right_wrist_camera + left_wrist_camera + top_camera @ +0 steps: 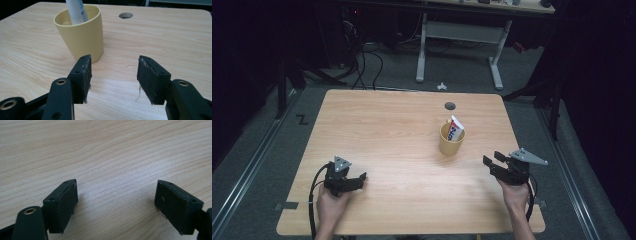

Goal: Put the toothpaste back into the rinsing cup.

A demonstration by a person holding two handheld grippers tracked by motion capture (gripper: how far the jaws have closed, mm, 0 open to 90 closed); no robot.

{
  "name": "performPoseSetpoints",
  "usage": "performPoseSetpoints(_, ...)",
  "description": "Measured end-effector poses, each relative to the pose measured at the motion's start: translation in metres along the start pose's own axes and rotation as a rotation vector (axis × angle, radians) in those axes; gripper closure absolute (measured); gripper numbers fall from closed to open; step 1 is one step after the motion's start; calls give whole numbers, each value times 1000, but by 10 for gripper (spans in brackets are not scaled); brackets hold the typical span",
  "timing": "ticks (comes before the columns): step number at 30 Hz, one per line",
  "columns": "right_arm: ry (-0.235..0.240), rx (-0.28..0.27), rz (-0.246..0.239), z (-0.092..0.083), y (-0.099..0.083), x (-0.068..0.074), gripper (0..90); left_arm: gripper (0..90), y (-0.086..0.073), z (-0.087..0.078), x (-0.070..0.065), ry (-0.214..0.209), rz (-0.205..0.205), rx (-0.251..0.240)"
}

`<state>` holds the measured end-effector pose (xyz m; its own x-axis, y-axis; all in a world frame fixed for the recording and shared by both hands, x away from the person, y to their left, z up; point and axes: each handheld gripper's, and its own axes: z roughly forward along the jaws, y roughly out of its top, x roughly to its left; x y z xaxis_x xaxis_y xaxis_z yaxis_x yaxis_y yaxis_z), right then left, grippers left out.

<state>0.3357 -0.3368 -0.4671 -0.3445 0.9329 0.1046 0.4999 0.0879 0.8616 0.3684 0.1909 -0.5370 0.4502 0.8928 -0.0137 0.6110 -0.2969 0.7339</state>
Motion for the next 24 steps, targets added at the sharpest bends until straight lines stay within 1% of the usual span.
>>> performPoseSetpoints(9,-10,30,-4,8,-7,3,463,193,0,0,0,0,0,0)
performPoseSetpoints(15,-26,57,-24,15,-12,4,464,193,0,0,0,0,0,0)
performPoseSetpoints(17,-32,63,-23,17,-13,5,464,193,0,0,0,0,0,0)
performPoseSetpoints(19,-33,66,-31,20,-13,6,465,193,0,0,0,0,0,0)
performPoseSetpoints(21,-36,74,-29,24,-15,6,464,193,0,0,0,0,0,0)
performPoseSetpoints(22,-39,80,-37,26,-16,6,464,193,0,0,0,0,0,0)
performPoseSetpoints(24,-42,89,-30,30,-17,7,464,193,0,0,0,0,0,0)
